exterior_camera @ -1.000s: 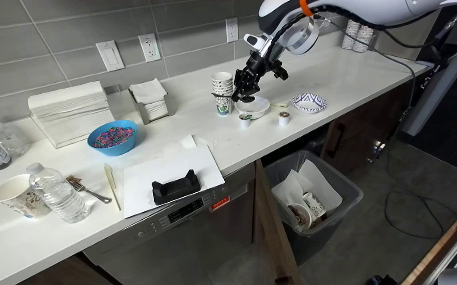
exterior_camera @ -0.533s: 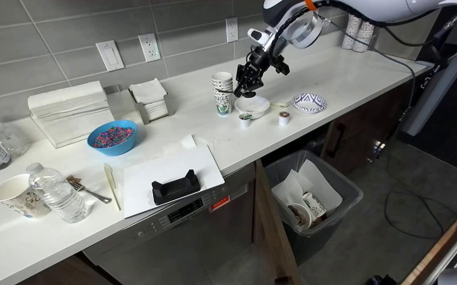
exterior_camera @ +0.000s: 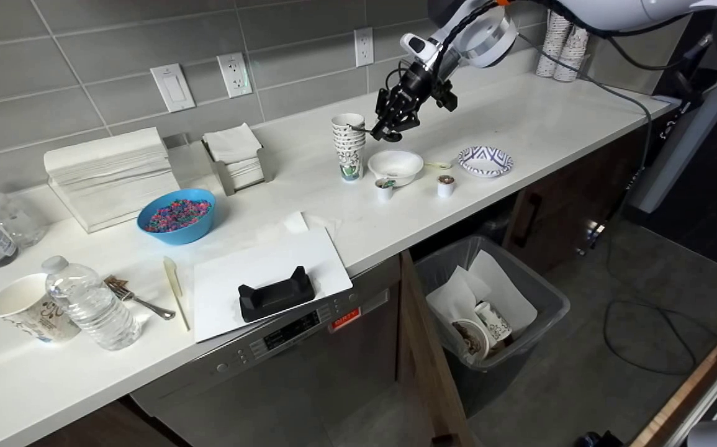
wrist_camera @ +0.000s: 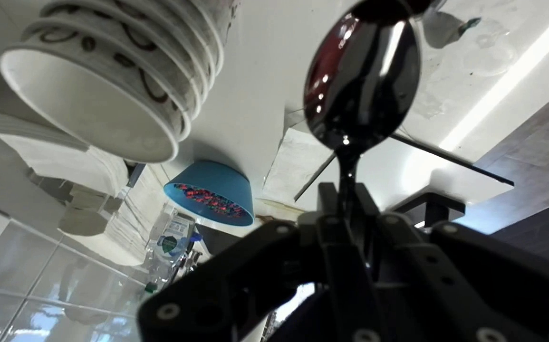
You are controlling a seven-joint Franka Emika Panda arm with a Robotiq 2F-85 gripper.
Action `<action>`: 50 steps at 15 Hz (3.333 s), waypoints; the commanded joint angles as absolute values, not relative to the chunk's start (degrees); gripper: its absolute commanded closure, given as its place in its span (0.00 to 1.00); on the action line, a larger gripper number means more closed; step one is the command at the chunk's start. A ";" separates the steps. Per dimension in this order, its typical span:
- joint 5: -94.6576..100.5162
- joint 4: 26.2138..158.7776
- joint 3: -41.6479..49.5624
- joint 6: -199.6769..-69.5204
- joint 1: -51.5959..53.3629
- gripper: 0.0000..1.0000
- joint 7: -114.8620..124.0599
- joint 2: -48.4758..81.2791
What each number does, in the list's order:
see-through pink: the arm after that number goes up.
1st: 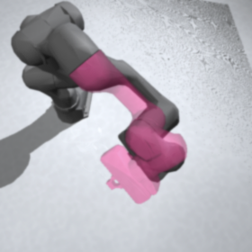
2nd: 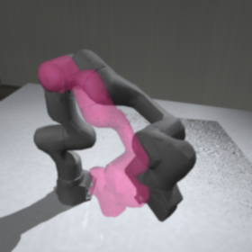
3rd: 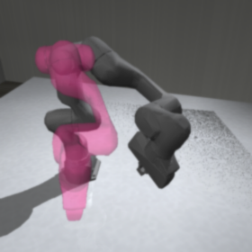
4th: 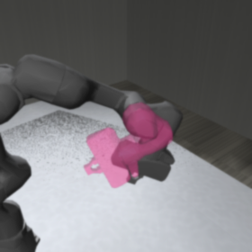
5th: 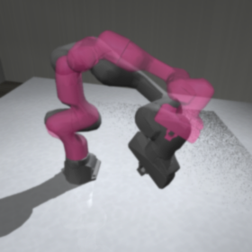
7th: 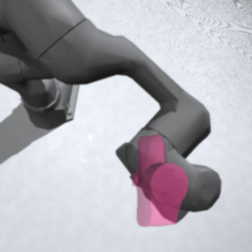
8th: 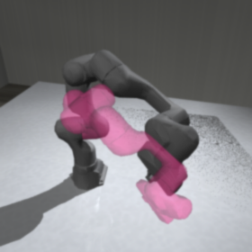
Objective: Use a spoon to transfer some contents from the left coffee pod to the bowl
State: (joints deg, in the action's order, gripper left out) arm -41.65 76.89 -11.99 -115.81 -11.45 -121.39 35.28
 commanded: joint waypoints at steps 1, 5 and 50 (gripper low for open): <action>-46.33 73.98 -12.34 -112.12 -12.95 0.98 -125.16 37.18; -52.08 73.67 -11.60 -110.24 -13.64 0.98 -125.36 37.70; -94.60 74.58 -3.36 -82.72 -16.47 0.98 -148.87 41.73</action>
